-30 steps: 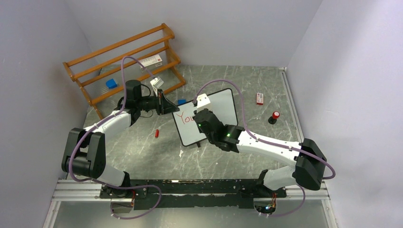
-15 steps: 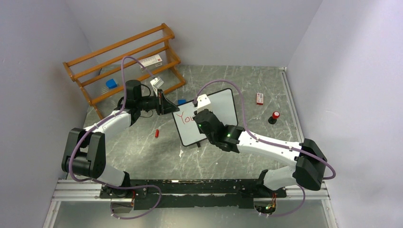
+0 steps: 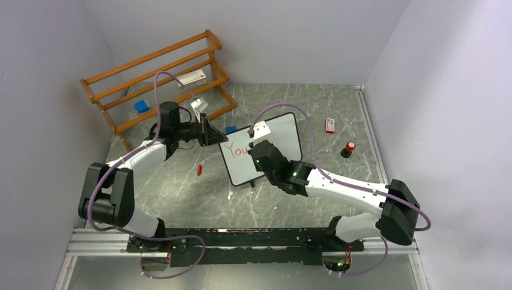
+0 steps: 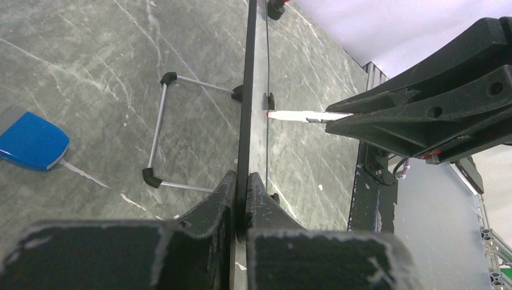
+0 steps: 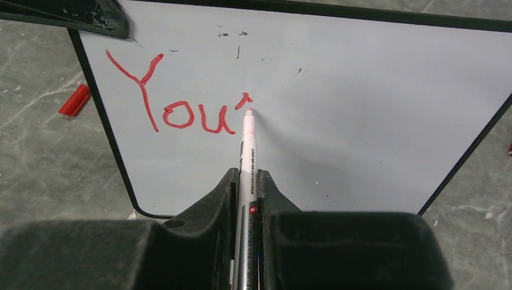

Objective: Write a sentence on the whiteboard

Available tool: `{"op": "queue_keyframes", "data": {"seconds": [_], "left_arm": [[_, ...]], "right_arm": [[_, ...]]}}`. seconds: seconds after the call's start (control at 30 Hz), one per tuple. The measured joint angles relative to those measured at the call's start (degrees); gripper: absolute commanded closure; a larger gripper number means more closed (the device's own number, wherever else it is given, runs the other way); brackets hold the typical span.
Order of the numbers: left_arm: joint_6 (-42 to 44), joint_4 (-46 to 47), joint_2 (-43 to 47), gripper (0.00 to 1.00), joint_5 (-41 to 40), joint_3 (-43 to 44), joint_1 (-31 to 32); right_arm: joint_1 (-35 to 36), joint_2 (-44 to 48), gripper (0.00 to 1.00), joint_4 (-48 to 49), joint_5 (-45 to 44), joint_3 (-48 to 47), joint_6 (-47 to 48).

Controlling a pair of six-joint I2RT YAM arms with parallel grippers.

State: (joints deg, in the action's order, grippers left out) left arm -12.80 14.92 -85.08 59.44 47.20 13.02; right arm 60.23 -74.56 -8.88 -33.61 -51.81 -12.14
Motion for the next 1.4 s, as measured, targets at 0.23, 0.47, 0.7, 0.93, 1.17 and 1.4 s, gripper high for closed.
{"op": "queue_keyframes", "data": {"seconds": [0.23,0.47,0.7,0.93,1.17,1.4], "left_arm": [[0.2,0.0,0.0,0.95,0.0,0.0,0.1],[0.4,0.0,0.0,0.95,0.0,0.1,0.2],[0.4,0.0,-0.1,0.95,0.0,0.2,0.2],[0.4,0.0,-0.2,0.95,-0.1,0.2,0.2],[0.4,0.0,-0.2,0.95,-0.1,0.2,0.2],[0.4,0.0,-0.2,0.95,-0.1,0.2,0.2]], "right_arm": [[0.0,0.2,1.00,-0.3,-1.4,0.4,0.4],[0.0,0.0,1.00,0.0,-1.7,0.4,1.0],[0.0,-0.8,1.00,1.0,-1.7,0.4,1.5],[0.0,-1.4,1.00,1.3,-2.0,0.4,1.7],[0.0,-1.3,1.00,0.7,-2.0,0.6,0.7],[0.0,-0.5,1.00,-1.0,-1.9,1.9,-0.5]]}}
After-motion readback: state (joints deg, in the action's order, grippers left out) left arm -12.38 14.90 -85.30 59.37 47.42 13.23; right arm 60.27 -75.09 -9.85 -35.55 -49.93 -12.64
